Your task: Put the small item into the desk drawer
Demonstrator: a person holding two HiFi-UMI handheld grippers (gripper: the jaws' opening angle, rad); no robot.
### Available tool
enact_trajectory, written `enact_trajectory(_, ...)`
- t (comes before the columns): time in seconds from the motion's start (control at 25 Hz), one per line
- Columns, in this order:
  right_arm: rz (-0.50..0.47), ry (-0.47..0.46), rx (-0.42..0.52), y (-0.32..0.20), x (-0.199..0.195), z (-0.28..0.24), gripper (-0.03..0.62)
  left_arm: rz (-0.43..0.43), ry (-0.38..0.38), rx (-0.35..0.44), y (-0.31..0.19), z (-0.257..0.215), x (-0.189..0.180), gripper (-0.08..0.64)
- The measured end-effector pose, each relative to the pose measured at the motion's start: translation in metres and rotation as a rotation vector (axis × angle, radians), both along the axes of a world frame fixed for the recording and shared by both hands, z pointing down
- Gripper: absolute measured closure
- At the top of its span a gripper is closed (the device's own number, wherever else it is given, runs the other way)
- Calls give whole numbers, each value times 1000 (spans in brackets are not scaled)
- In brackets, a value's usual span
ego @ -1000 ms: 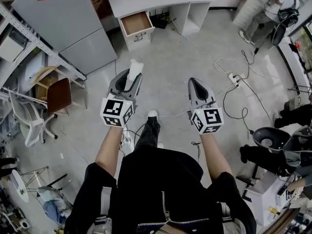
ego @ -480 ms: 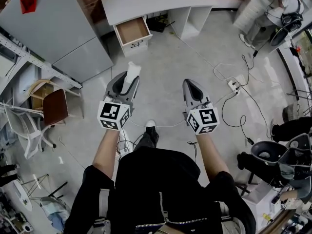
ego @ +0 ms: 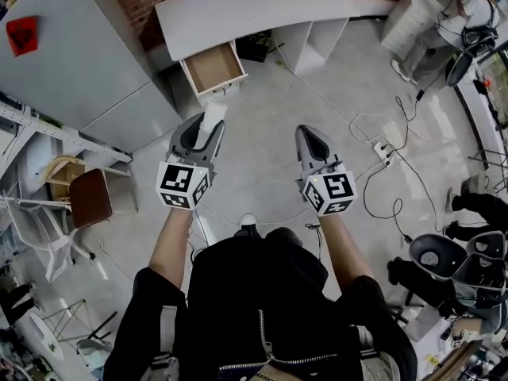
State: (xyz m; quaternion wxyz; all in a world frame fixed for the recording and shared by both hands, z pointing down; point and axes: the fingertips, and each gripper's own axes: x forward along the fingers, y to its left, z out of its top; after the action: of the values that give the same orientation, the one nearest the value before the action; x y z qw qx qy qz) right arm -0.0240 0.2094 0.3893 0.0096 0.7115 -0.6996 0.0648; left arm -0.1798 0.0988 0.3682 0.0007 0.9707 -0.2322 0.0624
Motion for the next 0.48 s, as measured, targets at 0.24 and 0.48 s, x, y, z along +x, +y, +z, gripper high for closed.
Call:
enact_trajectory(0.24,-3,-5,-12,-39,21,6,588,-3,-2,-14,-41,7,22,391)
enact_trajectory(0.48,-42,-24,-12,-85,57,20,588,-35,-24,-27,-80,22,57,391)
